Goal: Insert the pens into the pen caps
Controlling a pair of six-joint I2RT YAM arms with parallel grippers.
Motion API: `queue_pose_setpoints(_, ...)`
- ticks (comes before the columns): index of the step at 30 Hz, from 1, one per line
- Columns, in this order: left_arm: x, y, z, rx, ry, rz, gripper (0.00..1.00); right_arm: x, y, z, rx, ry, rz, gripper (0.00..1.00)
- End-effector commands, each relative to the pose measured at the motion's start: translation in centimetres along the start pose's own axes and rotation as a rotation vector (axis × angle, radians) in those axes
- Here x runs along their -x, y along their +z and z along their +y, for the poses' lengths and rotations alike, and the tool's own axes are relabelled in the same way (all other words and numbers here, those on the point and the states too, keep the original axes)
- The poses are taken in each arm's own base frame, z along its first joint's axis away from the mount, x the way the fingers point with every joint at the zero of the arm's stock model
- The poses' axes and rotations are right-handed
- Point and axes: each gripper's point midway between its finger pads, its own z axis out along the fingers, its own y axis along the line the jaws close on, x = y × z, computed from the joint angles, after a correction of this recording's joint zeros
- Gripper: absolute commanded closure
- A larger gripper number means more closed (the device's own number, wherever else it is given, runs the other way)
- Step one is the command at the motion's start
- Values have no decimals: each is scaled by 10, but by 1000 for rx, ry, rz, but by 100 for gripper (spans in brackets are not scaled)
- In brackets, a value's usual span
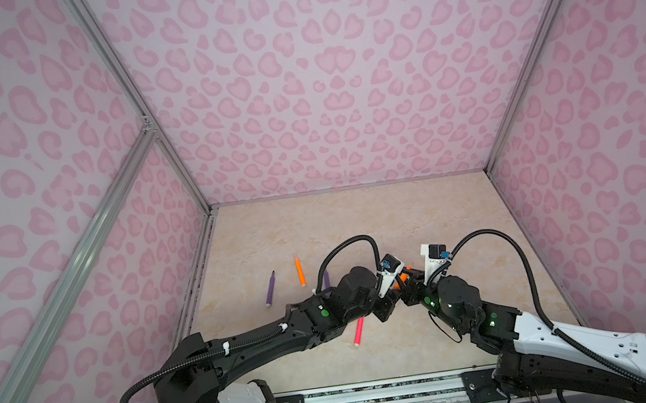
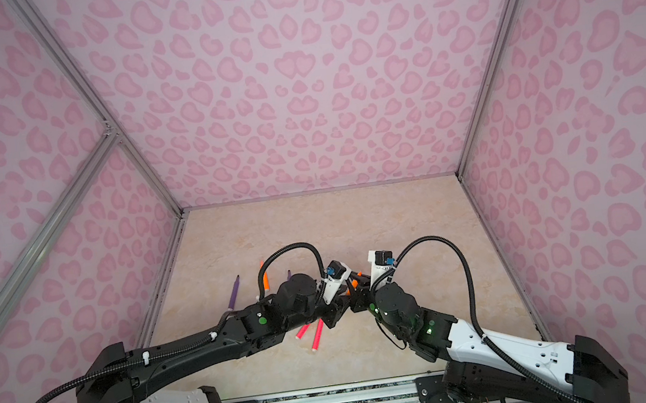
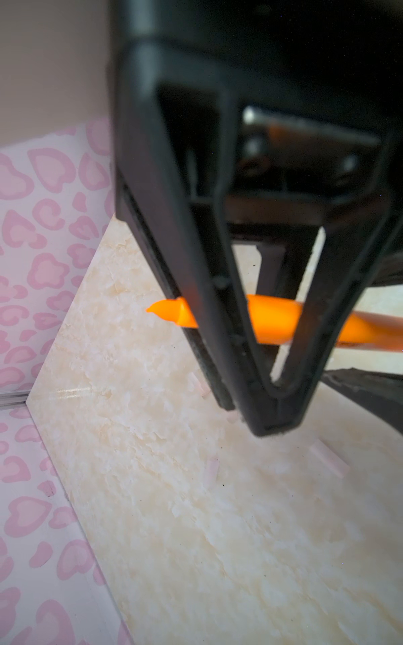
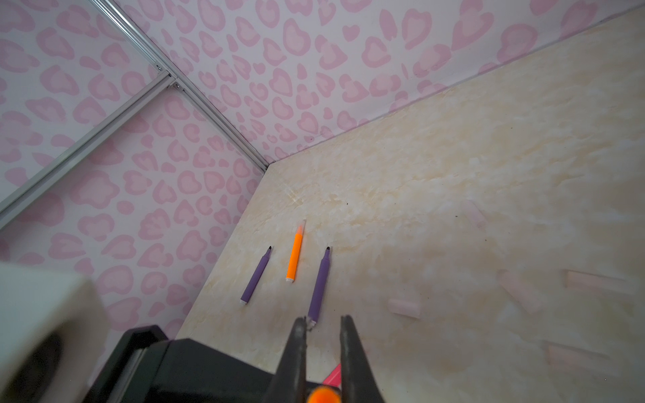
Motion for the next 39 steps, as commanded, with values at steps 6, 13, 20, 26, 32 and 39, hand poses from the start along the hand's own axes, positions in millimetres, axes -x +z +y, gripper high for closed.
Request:
queue_pose_setpoints(6, 22, -2, -5, -22, 4, -88, 61, -6, -2, 12, 60, 14, 35, 100)
queue_pose_setpoints(13, 22, -1, -6, -27, 4, -85, 70, -8, 1, 12, 56, 14, 40, 100)
queue_pose_setpoints(20, 22, 0, -1, -3, -1, -83, 97, -11, 5, 10, 40, 1, 49, 95)
queue_pose_setpoints(26, 19, 1, 35, 116, -103, -78, 97, 2, -3, -4, -35, -45, -1, 40)
queue_pose_setpoints(32, 0, -20, 123, 354, -357, -92, 97, 26, -20, -40, -146, -63, -77, 26)
queue_pose_setpoints(39, -23, -70, 180, 619, -522, -176, 97, 34, -21, -88, -233, -5, -101, 30)
